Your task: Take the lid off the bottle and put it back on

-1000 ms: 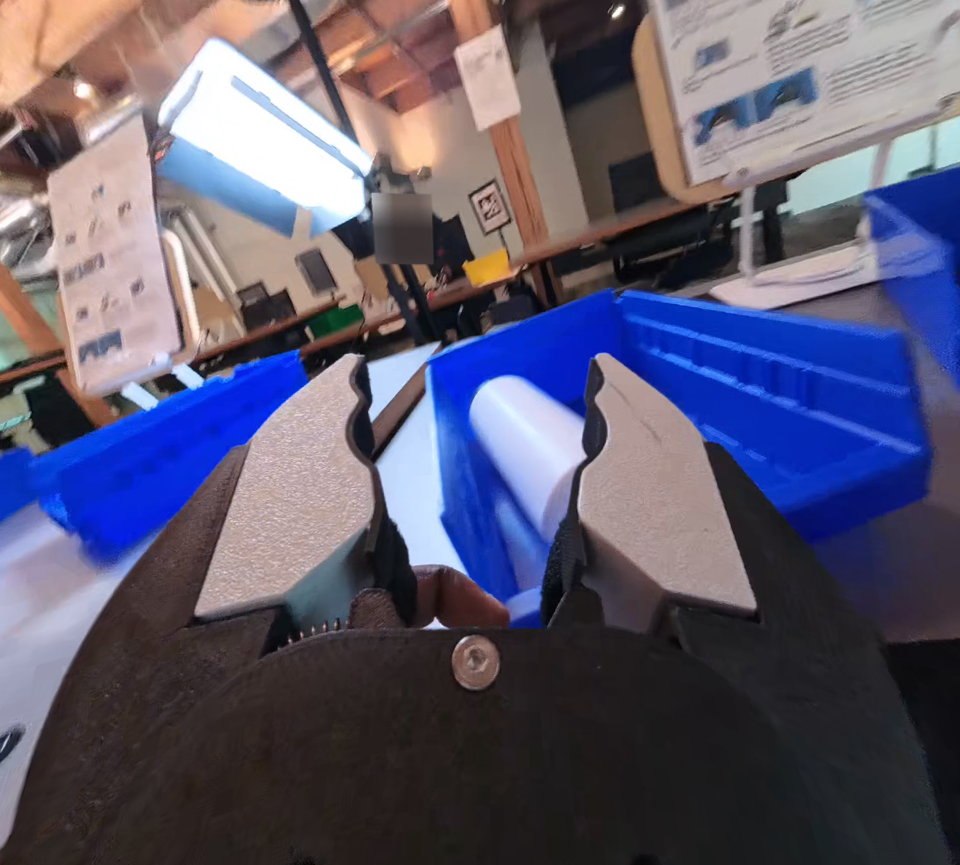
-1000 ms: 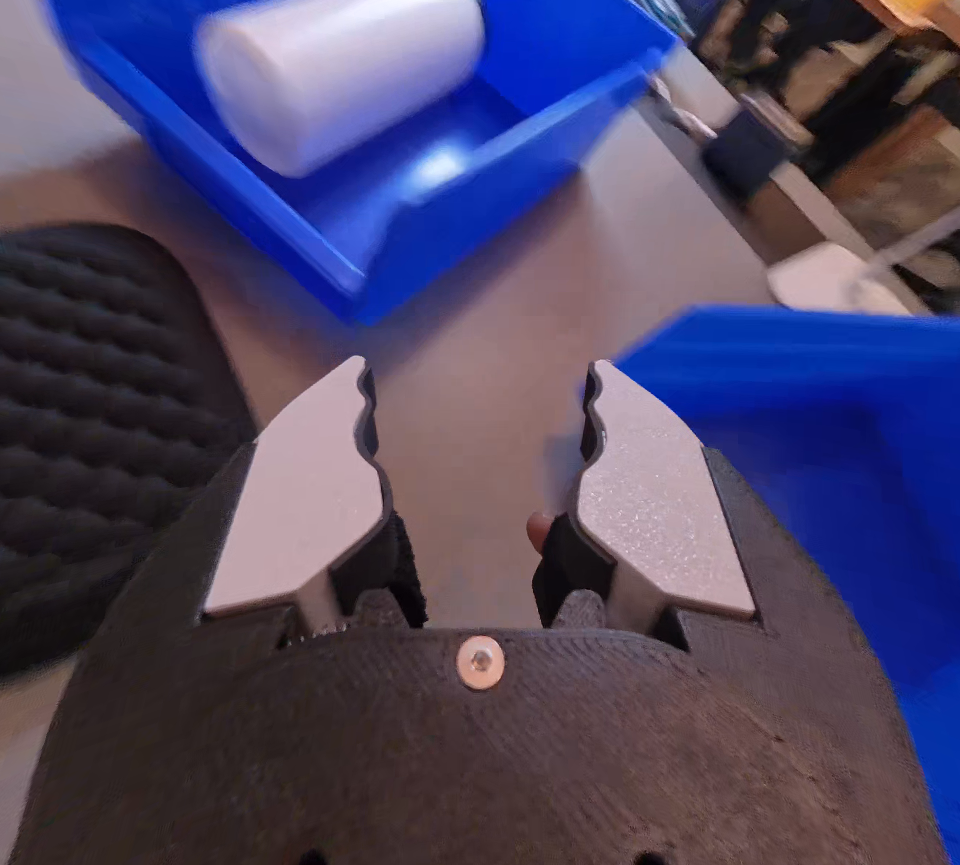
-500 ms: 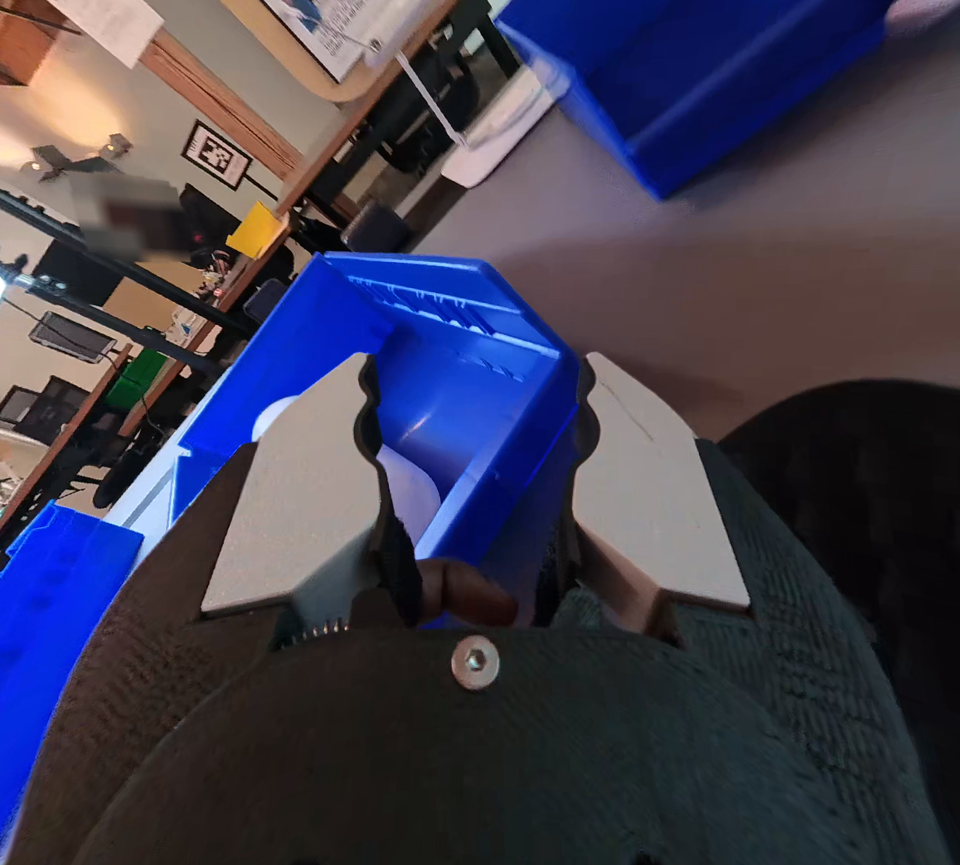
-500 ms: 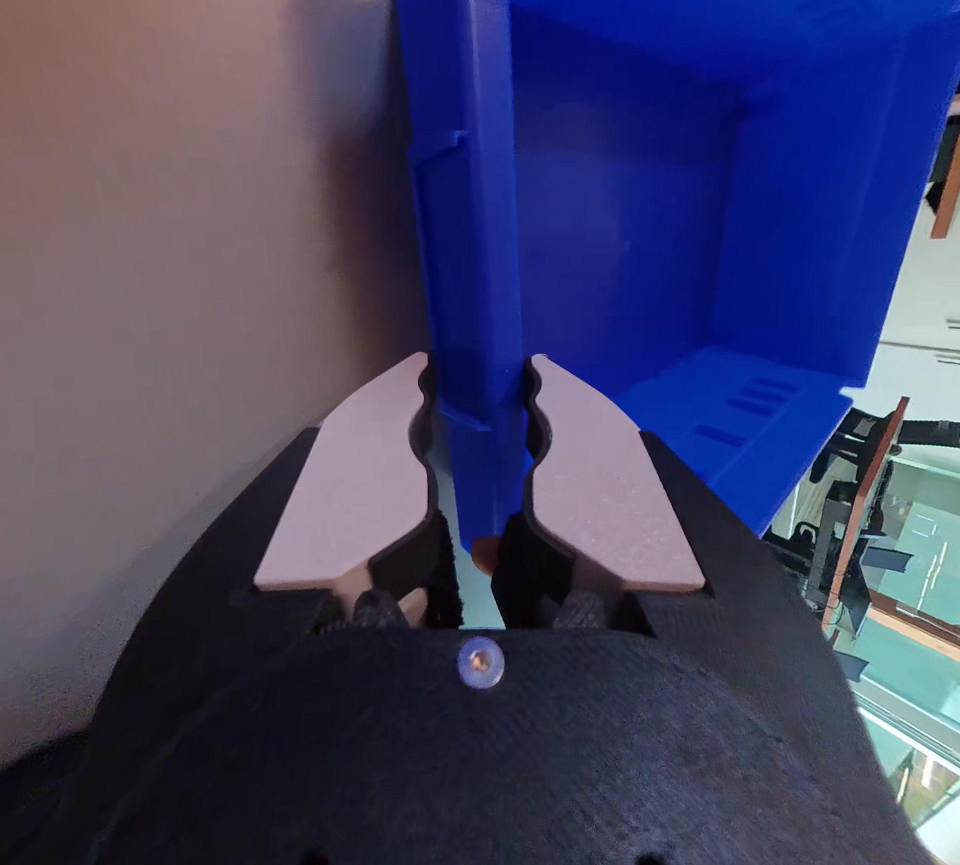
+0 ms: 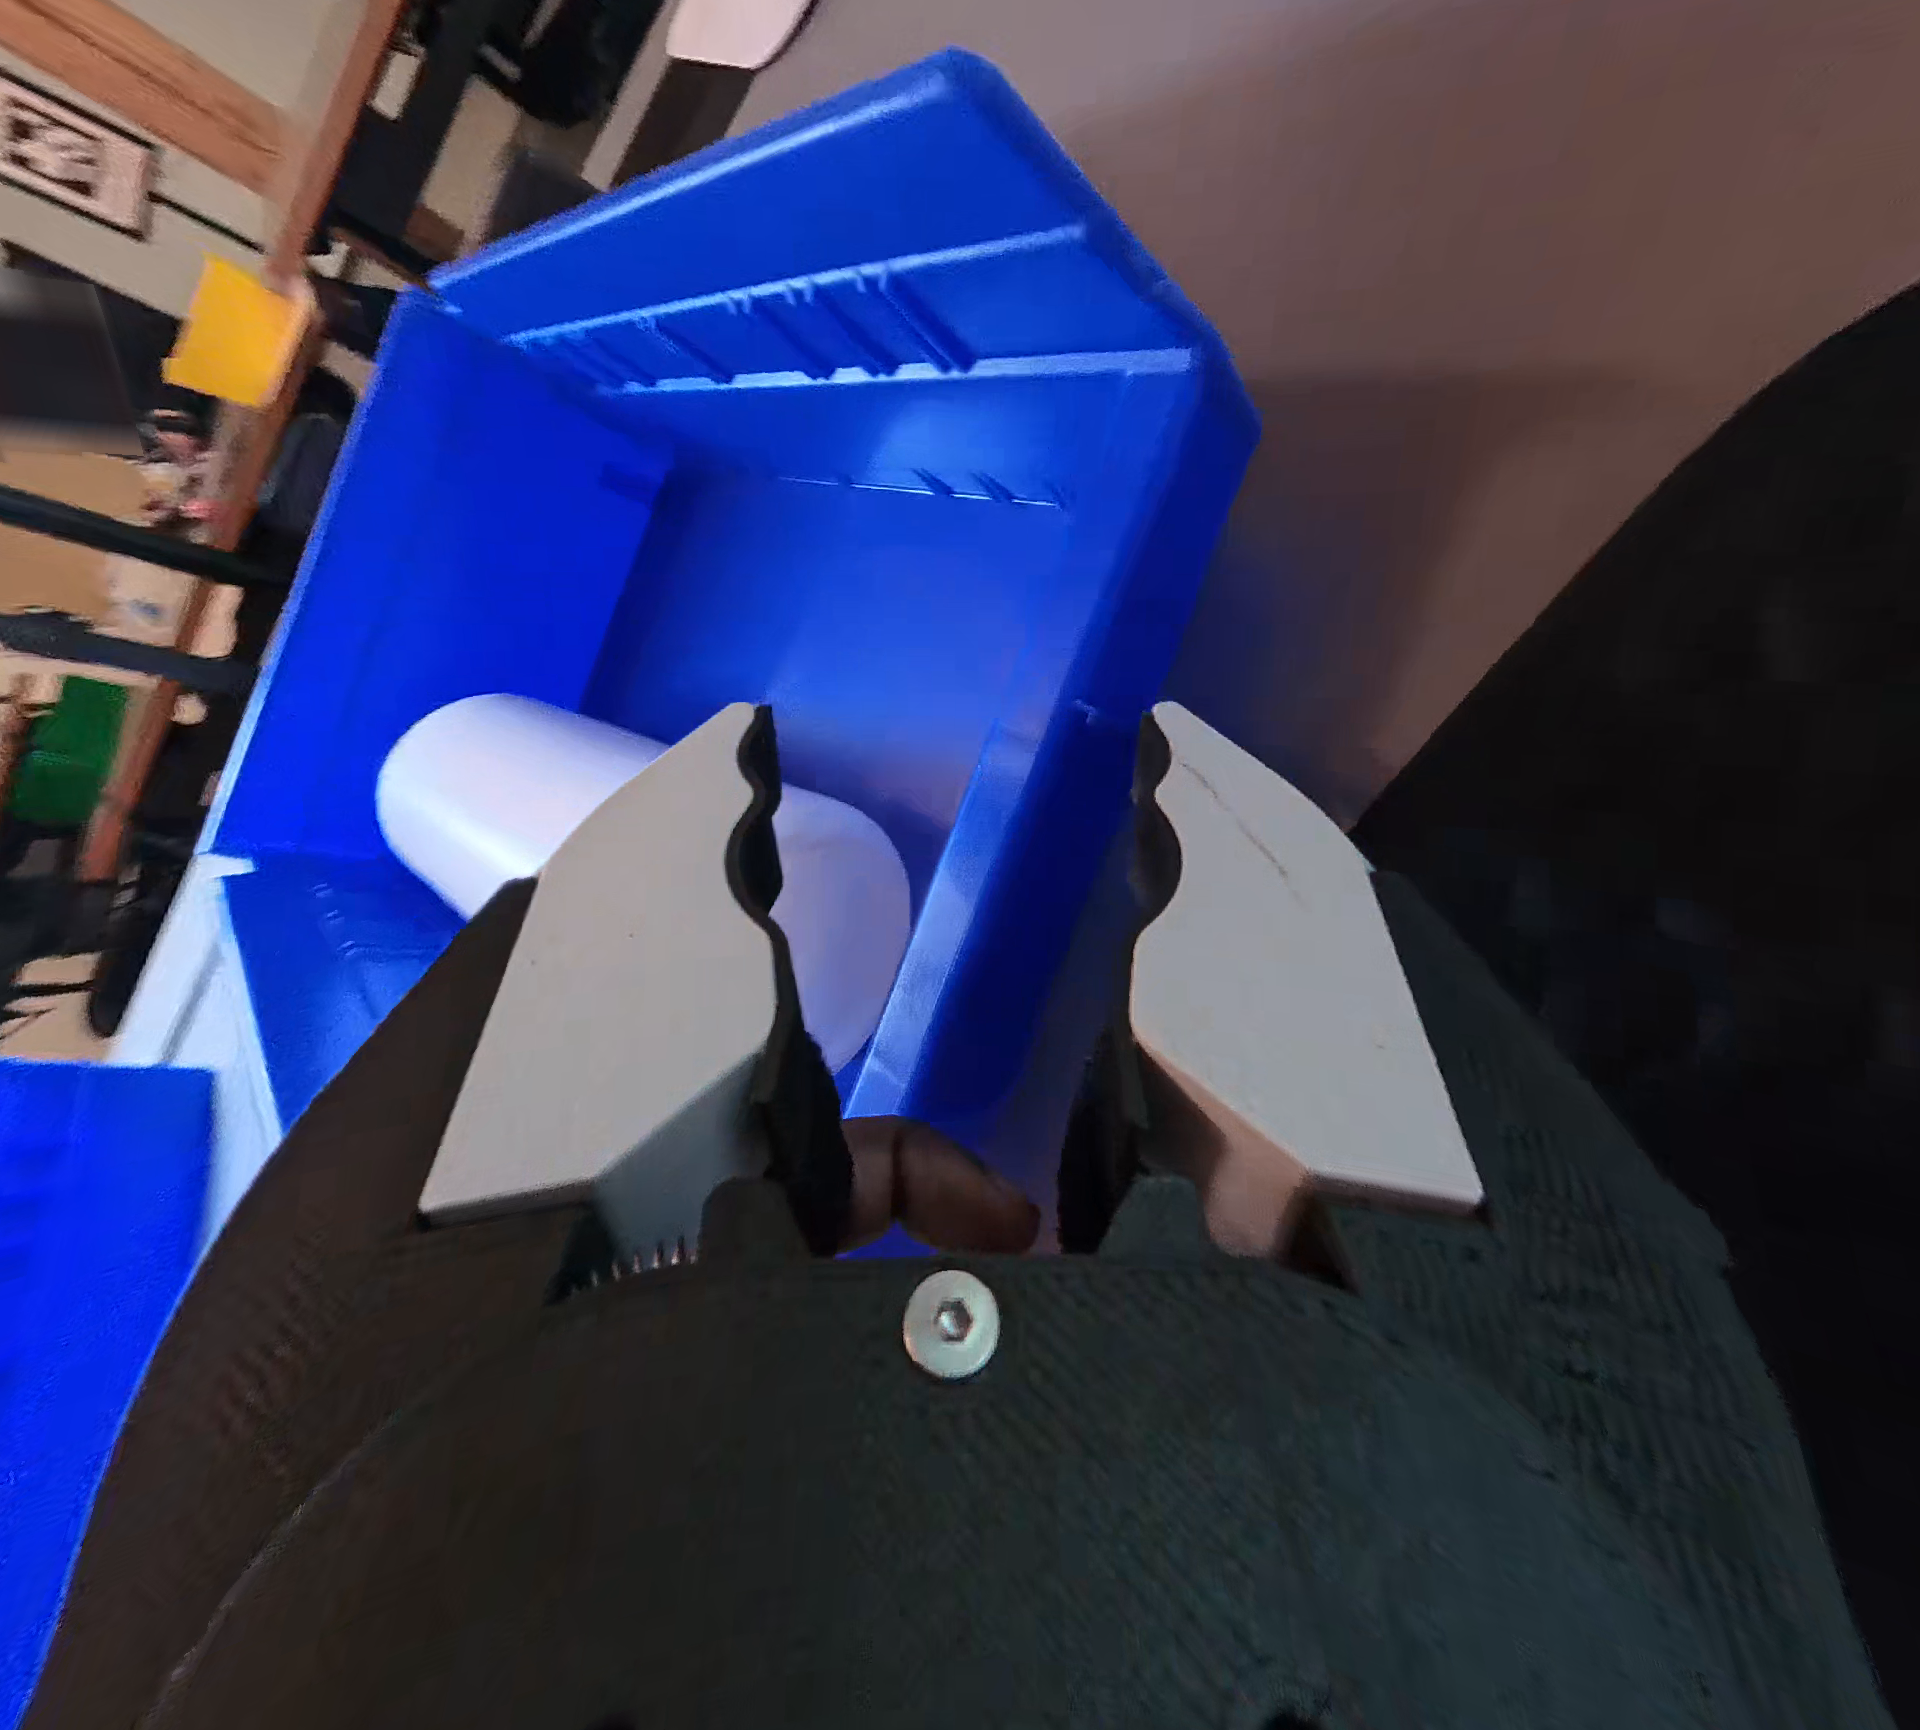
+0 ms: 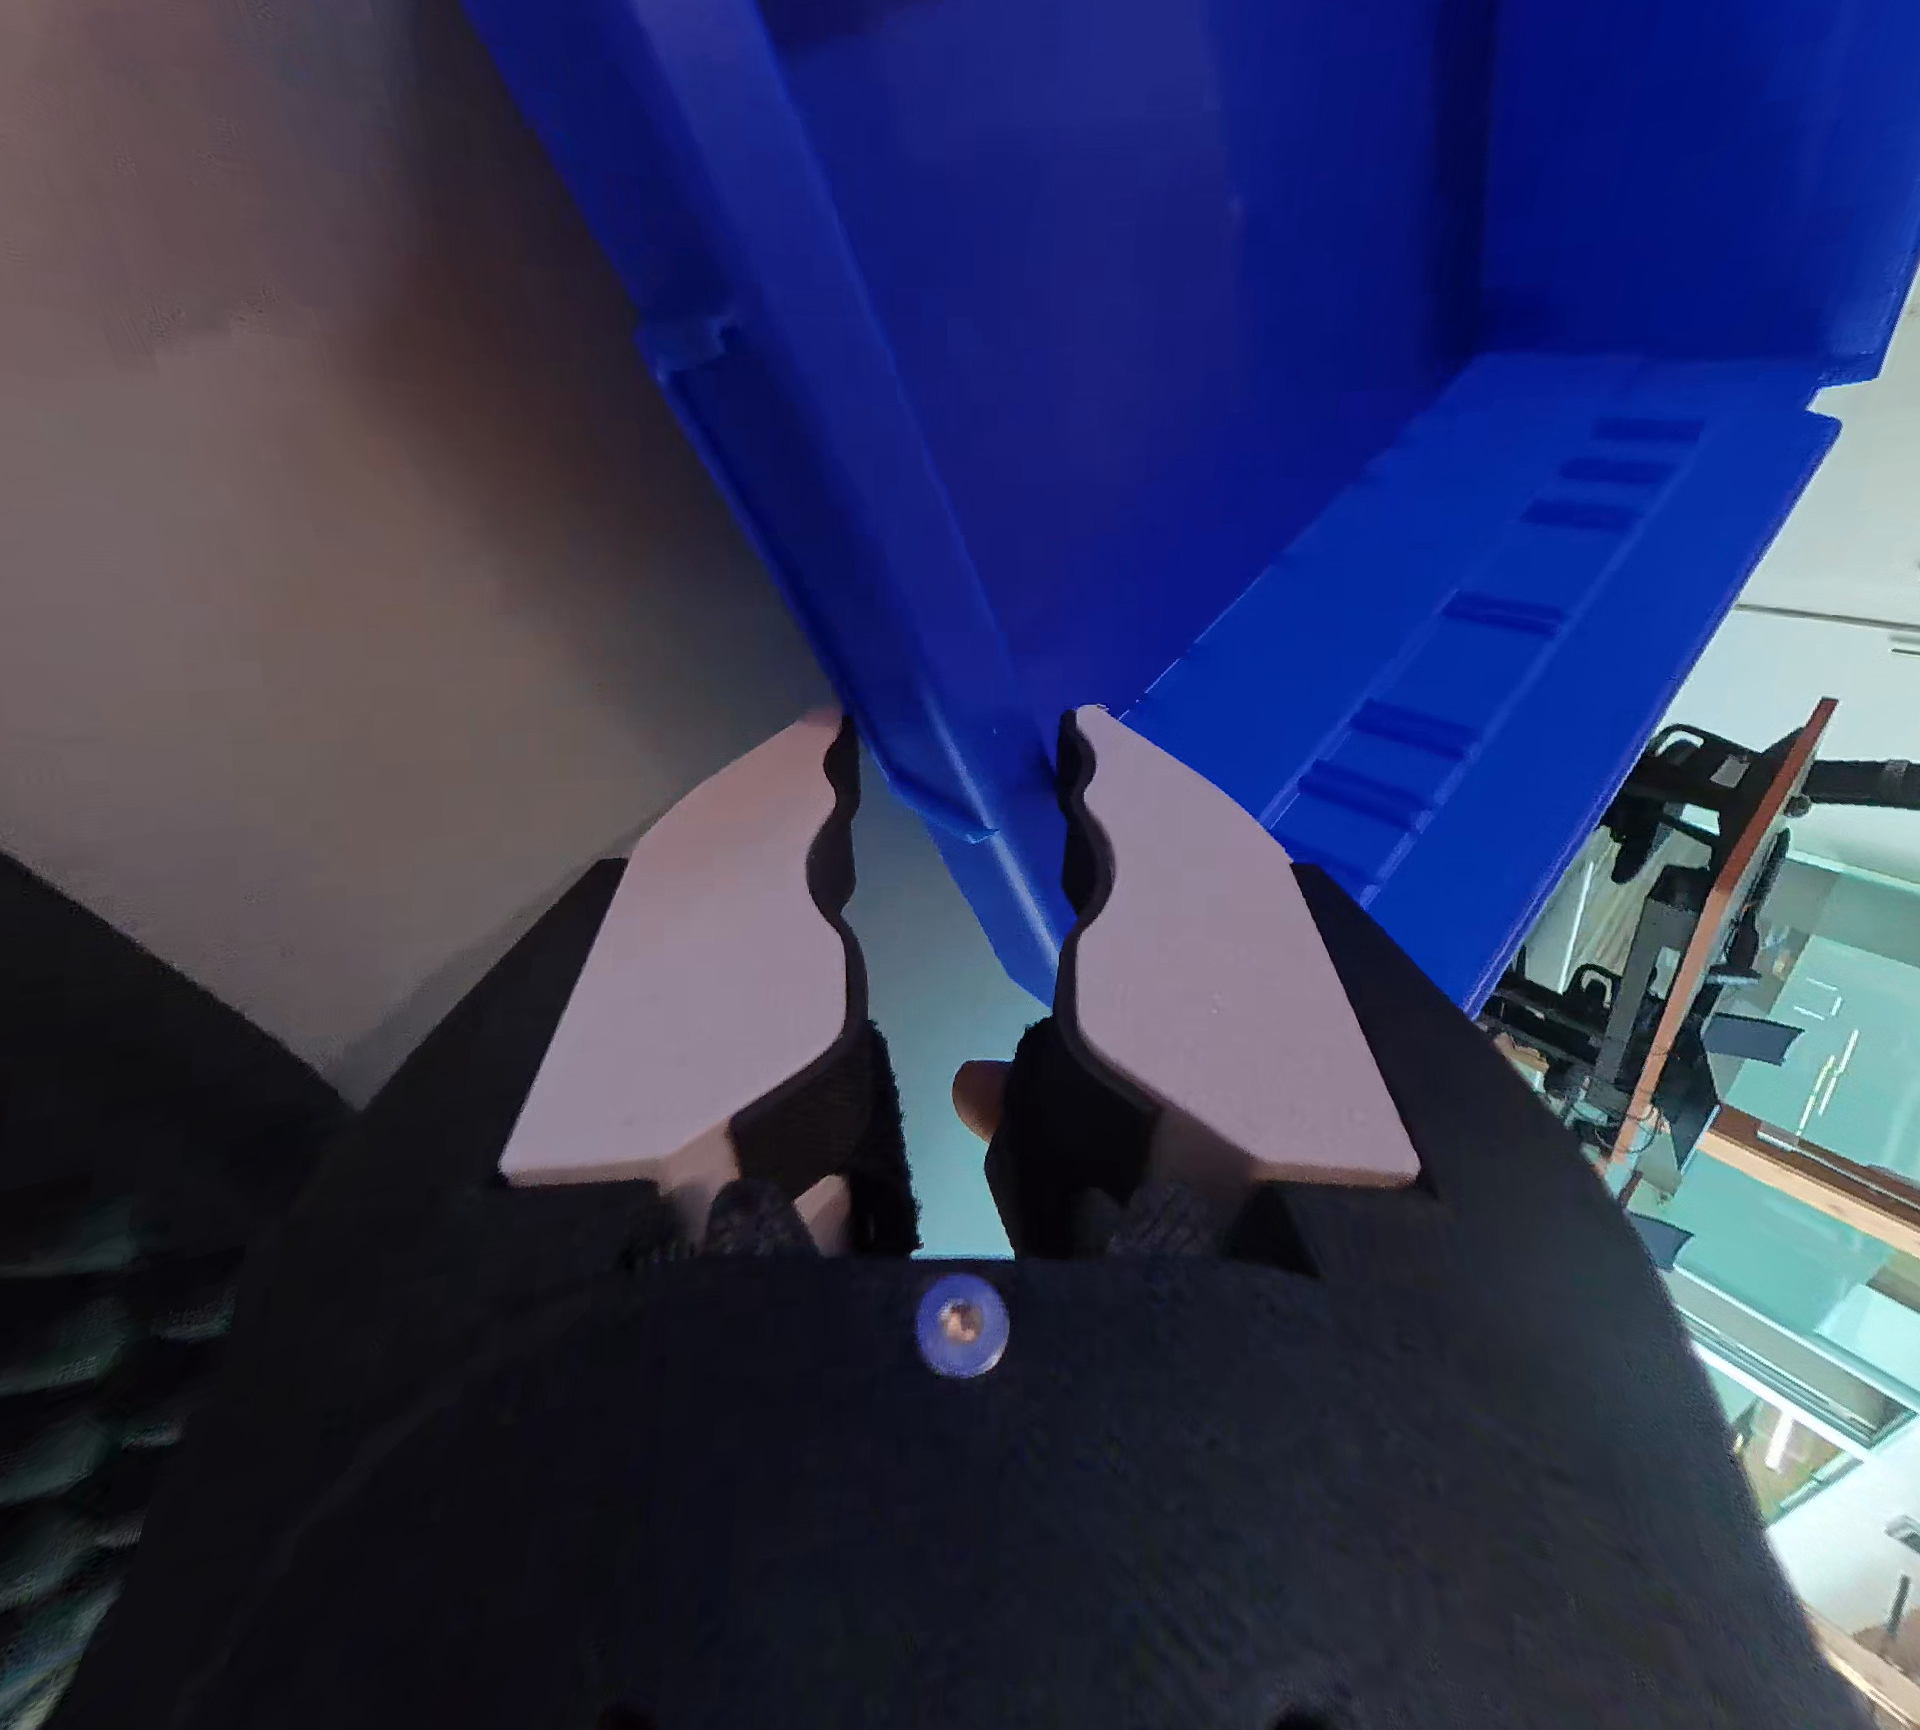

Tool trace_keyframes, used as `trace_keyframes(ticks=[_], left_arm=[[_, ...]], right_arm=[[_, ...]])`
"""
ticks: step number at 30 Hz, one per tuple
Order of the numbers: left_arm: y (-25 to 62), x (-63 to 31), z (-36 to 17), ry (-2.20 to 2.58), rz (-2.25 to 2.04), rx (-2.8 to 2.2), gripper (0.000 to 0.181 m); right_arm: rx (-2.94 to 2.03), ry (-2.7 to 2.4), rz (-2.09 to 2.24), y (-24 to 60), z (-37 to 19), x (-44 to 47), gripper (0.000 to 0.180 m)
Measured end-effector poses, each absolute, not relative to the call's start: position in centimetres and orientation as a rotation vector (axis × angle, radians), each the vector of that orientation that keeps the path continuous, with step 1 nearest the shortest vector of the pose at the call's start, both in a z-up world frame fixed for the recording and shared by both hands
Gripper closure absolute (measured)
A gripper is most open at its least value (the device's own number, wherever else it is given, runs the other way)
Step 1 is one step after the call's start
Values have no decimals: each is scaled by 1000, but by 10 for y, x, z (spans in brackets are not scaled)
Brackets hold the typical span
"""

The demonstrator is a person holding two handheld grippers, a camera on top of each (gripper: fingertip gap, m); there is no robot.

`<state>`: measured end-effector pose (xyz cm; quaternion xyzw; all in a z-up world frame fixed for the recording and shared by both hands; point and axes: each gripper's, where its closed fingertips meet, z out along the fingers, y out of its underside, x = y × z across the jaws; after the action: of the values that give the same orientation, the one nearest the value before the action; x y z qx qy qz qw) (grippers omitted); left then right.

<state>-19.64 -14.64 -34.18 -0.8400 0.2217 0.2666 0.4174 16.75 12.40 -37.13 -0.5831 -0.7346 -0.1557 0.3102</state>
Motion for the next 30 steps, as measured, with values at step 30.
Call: trace_keyframes(ticks=[30], left_arm=[[-209, -261, -379, 975, 885, -2381, 148]], right_arm=[[-1698, -1868, -541, 151, -374, 332, 144]])
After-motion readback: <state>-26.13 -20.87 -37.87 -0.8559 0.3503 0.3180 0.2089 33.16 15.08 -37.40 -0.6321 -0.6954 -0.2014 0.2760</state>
